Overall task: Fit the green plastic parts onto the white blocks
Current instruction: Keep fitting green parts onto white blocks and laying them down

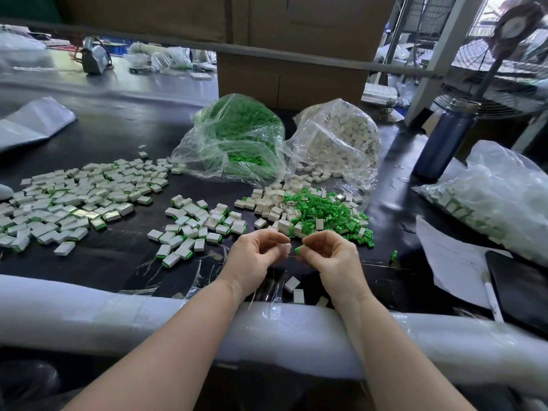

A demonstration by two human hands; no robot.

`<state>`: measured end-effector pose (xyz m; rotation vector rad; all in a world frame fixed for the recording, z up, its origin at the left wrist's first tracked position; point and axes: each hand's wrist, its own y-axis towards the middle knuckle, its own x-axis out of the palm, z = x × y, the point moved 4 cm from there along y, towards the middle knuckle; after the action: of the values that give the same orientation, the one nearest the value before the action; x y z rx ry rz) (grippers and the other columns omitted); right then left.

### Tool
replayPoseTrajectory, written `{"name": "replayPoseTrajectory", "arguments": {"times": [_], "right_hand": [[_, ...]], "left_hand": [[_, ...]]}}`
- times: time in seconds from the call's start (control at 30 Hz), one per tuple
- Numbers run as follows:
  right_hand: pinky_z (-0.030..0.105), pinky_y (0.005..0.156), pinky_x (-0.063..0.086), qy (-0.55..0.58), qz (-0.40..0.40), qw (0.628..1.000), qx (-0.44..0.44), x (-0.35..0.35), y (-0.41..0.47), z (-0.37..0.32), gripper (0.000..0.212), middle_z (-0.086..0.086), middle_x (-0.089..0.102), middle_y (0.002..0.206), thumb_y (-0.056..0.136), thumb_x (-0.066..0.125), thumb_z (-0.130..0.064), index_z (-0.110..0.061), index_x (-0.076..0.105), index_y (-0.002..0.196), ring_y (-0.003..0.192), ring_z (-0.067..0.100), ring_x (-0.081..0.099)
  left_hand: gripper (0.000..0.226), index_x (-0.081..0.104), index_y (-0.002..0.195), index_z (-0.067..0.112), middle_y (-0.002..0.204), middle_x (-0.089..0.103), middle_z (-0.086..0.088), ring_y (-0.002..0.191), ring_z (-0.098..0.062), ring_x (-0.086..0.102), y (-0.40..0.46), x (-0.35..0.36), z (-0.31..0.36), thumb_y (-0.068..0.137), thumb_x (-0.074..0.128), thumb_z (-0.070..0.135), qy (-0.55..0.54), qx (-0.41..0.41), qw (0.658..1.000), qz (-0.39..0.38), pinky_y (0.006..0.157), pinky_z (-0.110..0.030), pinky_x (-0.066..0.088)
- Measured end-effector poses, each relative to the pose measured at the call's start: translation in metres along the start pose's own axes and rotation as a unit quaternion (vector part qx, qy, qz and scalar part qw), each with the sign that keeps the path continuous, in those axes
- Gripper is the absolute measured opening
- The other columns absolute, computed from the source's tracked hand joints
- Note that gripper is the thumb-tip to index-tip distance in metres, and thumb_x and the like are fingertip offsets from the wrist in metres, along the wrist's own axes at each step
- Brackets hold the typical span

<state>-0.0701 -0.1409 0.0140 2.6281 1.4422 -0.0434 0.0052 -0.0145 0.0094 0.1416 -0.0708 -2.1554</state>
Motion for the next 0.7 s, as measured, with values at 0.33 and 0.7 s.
{"name": "replayPoseTrajectory", "arguments": {"times": [0.33,0.7], "right_hand": [[0.018,0.058,0.05,0.017,0.0,1.0,0.005,0.0003,0.0013,0.0014,0.019,-0.001,0.065,0.064,0.078,0.07,0.004,-0.013,0.064,0.072,0.058,0.007,0.06],[0.024,0.057,0.049,0.003,0.018,1.0,0.003,-0.003,-0.0005,0.0005,0.012,0.0,0.065,0.064,0.076,0.074,-0.004,-0.013,0.066,0.073,0.06,0.01,0.058]], "left_hand": [[0.016,0.06,0.081,0.018,0.076,0.067,-0.002,0.068,-0.011,0.065,-0.0009,0.0042,-0.0006,0.089,0.057,0.005,0.035,-0.01,0.998,-0.041,0.077,-0.027,0.056],[0.015,0.059,0.081,0.02,0.075,0.067,0.002,0.065,-0.01,0.066,-0.0008,0.0031,-0.0009,0.09,0.057,0.008,0.037,-0.008,0.999,-0.031,0.073,-0.025,0.056]]}}
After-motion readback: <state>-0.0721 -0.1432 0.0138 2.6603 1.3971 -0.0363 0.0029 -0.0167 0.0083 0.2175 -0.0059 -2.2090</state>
